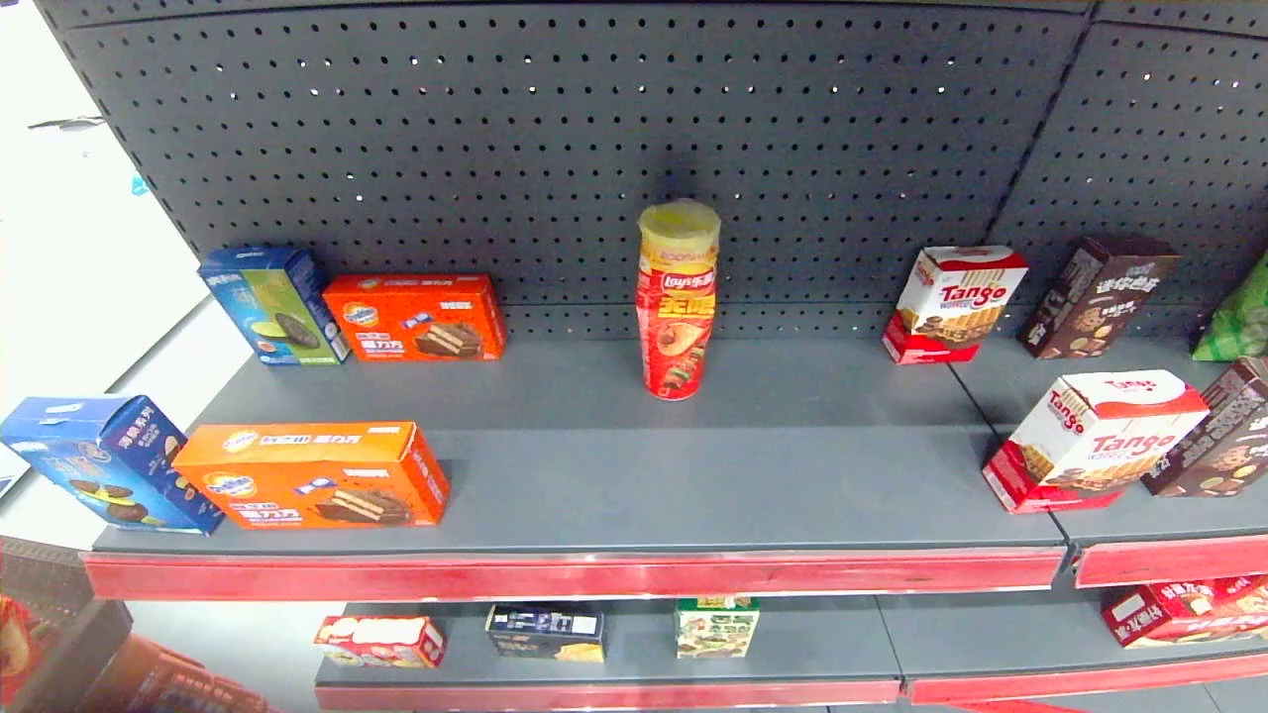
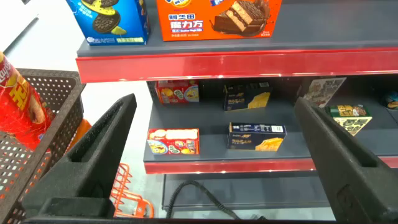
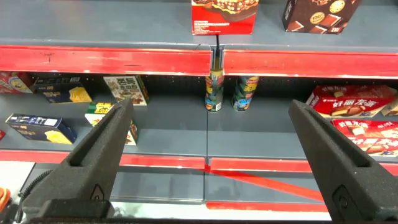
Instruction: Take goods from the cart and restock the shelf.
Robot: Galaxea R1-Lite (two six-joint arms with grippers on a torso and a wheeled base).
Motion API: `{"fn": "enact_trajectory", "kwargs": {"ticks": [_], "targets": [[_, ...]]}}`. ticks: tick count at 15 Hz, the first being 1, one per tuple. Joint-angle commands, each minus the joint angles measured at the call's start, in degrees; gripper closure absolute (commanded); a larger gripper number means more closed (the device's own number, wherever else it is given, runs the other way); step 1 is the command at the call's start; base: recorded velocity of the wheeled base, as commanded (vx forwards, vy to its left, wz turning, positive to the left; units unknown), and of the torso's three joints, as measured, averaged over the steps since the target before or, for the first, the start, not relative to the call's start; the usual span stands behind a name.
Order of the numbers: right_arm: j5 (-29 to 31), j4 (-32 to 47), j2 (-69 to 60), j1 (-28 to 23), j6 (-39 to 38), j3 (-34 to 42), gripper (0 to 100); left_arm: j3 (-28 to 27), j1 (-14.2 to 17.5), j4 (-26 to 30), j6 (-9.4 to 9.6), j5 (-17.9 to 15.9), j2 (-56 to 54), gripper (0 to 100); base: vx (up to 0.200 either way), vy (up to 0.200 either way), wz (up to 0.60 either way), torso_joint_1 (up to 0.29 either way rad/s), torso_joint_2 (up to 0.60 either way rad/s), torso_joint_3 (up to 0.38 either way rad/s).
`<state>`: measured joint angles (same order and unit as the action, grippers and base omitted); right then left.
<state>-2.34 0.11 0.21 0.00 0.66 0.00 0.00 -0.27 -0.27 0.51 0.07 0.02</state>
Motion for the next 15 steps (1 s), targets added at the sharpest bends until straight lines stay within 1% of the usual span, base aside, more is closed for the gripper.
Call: {"fn": "enact_trajectory", "kwargs": {"ticks": [1, 2, 10, 15], "targets": [[0.0, 0.0, 0.1, 0.0, 0.0, 0.0, 0, 0.0, 0.0, 0.1, 0.02, -0.1, 0.0, 0, 0.0, 0.0, 0.0, 0.0, 0.0, 0.0], [0.0, 0.0, 0.1, 0.0, 0.0, 0.0, 0, 0.0, 0.0, 0.1, -0.34, 0.1, 0.0, 0, 0.0, 0.0, 0.0, 0.0, 0.0, 0.0], [0.0, 0.0, 0.1, 0.0, 0.0, 0.0, 0, 0.0, 0.0, 0.1, -0.42, 0.0, 0.0, 0, 0.0, 0.0, 0.0, 0.0, 0.0, 0.0], [0.0, 0.0, 0.1, 0.0, 0.0, 0.0, 0, 0.0, 0.0, 0.1, -0.34, 0.0, 0.0, 0, 0.0, 0.0, 0.6, 0.005, 0.0, 0.001]]}}
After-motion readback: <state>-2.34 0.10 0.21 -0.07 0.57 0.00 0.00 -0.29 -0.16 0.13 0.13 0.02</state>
